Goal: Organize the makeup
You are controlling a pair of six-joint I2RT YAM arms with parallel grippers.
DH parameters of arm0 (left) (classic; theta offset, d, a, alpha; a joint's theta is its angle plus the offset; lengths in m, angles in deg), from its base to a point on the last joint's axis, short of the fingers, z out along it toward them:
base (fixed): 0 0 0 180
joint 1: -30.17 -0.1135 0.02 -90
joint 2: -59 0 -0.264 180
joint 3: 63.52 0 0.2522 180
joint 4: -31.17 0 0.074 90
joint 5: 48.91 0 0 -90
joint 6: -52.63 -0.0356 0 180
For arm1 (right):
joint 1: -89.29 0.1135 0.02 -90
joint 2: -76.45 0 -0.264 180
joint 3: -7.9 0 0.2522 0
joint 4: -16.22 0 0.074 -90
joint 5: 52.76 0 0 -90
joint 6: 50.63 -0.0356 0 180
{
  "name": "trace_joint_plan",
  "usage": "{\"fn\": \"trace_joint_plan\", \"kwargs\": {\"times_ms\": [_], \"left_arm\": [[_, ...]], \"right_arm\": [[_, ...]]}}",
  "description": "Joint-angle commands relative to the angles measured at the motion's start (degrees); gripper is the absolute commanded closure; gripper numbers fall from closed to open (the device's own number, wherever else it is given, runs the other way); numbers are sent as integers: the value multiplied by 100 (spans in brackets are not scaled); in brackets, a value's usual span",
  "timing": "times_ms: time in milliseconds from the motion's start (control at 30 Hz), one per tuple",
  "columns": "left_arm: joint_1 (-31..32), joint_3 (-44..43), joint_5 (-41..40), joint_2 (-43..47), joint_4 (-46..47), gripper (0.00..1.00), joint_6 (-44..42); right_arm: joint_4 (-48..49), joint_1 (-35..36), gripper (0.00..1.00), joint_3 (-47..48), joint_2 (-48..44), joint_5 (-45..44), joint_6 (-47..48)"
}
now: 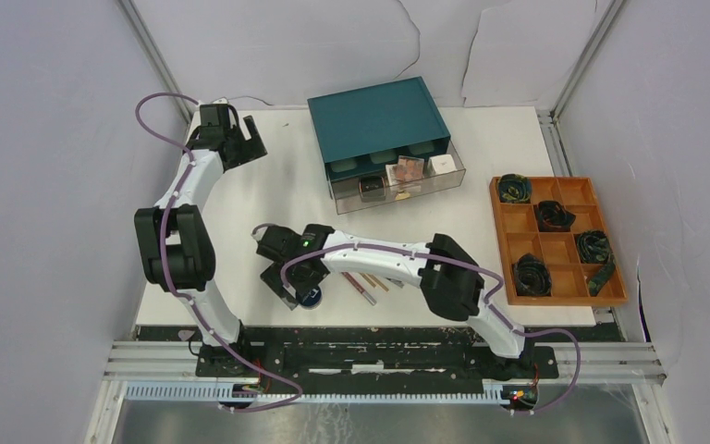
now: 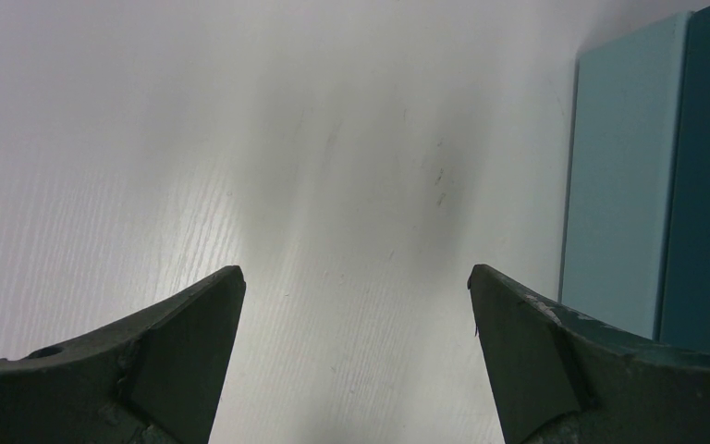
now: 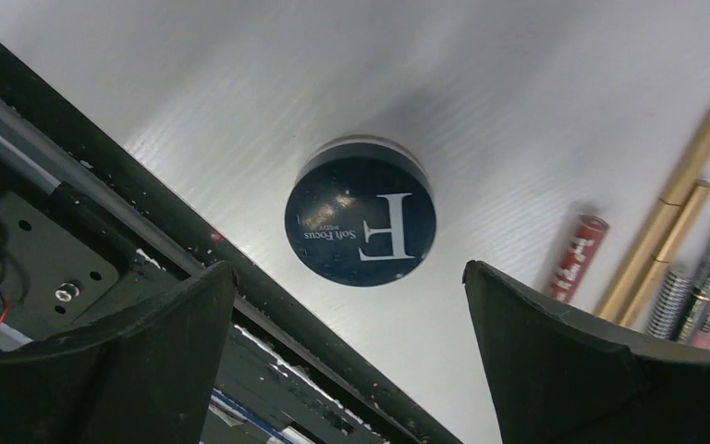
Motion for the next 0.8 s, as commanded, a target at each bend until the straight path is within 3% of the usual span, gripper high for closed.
{"fn": "trace_joint_plan", "kwargs": {"times_ms": [0,633,667,767], "left_arm": [[-37,35,0,187,204,2,43],[-52,90,-9,249,226,2,34],[-55,87,-13,245,222,2,29],[-48,77,-25,241,221,2,15]], "right_arm": [[235,86,0,233,207,163,-77],[363,-93,0,-270,673,-307,140],[366,-95,3,-288,675,-327,148],[329,-112,27,-302,659,-344,212]]}}
